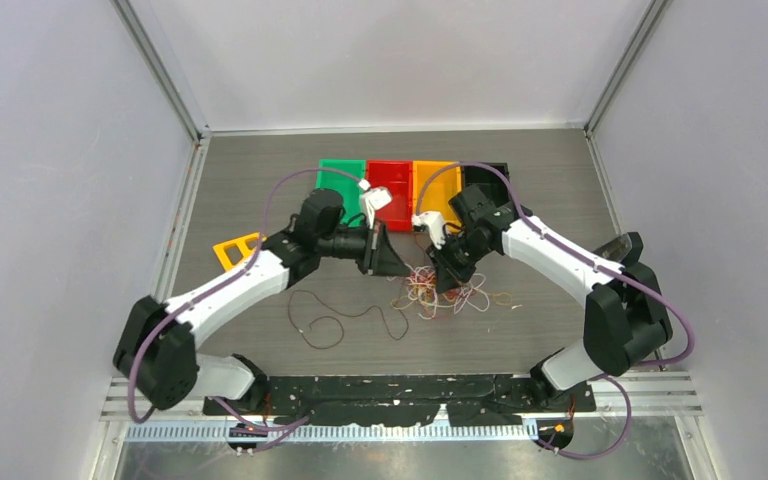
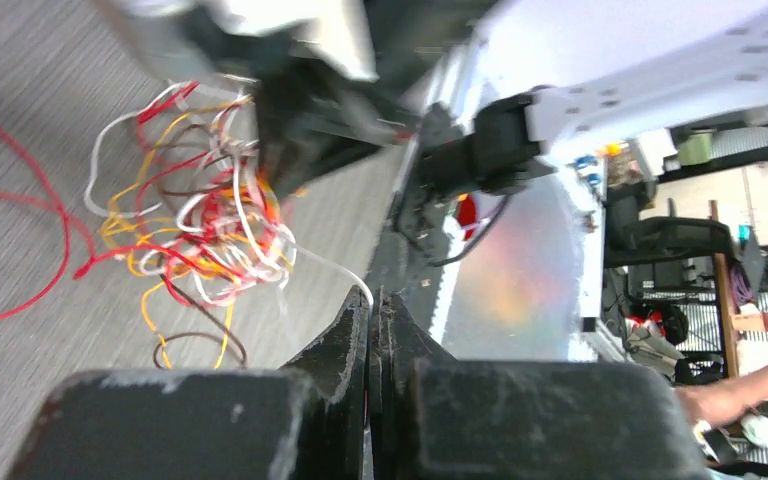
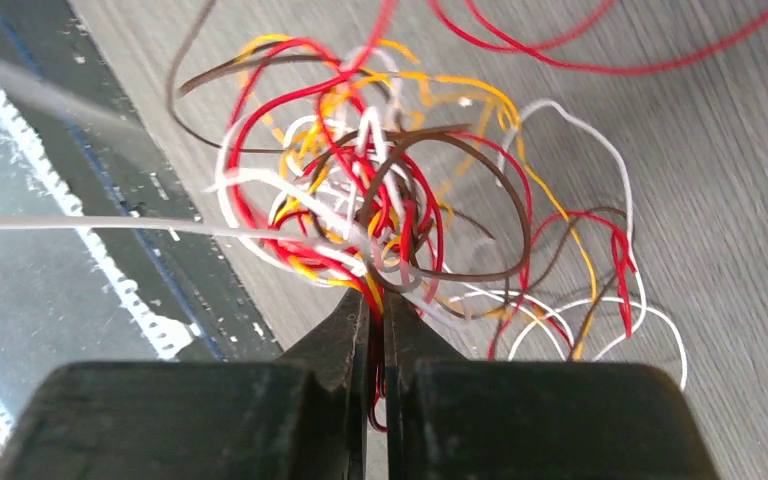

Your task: Untangle the cables

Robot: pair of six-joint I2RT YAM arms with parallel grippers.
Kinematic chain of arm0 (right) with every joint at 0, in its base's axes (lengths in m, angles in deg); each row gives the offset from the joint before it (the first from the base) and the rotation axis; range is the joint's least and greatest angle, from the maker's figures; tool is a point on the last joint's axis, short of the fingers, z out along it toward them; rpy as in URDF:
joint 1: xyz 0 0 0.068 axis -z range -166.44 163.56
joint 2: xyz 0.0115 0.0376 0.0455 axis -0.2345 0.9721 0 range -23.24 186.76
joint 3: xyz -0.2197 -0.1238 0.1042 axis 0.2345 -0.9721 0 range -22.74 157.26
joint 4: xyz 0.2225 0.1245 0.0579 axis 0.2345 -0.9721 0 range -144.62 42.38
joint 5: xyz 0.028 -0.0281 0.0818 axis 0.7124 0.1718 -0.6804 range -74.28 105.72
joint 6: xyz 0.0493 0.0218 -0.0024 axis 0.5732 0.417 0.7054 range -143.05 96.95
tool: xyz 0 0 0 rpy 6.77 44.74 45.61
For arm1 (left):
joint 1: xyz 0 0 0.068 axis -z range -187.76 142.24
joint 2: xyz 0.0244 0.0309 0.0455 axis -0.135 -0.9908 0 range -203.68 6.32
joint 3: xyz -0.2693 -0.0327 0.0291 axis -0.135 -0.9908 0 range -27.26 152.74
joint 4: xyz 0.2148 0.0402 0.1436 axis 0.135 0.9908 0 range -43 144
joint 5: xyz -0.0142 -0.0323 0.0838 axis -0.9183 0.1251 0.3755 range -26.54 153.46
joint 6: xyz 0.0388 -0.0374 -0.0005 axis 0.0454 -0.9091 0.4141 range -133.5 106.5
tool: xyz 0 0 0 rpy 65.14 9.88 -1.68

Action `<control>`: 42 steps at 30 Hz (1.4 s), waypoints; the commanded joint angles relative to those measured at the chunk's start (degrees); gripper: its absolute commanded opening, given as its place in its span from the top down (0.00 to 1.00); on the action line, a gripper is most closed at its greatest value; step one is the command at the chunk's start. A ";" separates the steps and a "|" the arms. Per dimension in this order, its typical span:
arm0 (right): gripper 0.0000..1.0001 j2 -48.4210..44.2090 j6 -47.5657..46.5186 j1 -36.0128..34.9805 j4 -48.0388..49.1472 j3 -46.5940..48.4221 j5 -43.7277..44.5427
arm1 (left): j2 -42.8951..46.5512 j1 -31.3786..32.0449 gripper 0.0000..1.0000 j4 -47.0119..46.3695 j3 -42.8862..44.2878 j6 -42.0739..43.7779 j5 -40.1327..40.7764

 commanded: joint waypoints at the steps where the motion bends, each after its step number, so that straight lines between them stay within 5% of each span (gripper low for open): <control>1: 0.94 1.20 -3.97 6.74 1.84 -4.32 6.00 | 11.75 -4.13 1.00 -0.60 3.29 -3.04 -10.11; 11: 0.94 1.66 -15.06 20.38 -2.62 -6.21 15.12 | 21.59 -34.92 1.00 10.23 20.63 -6.74 -20.54; 16: 0.94 3.02 -20.05 23.71 -2.57 -7.68 19.72 | 19.96 -49.68 1.00 6.74 30.40 -13.66 -24.77; 25: 0.94 6.67 -23.78 29.32 -1.62 -8.27 22.77 | 14.10 -65.84 1.00 -5.69 42.61 -28.83 -28.71; 31: 0.94 8.10 -24.49 29.68 -2.33 -7.88 22.15 | 11.10 -68.39 1.00 -12.10 47.60 -35.26 -29.31; 36: 0.67 6.97 -23.90 29.59 -10.23 -2.87 12.98 | 11.39 -67.37 1.00 -9.26 47.12 -32.40 -28.23; 42: 0.58 3.55 -22.47 29.42 -15.27 2.16 7.84 | 11.32 -63.27 1.00 -0.59 46.89 -21.90 -24.04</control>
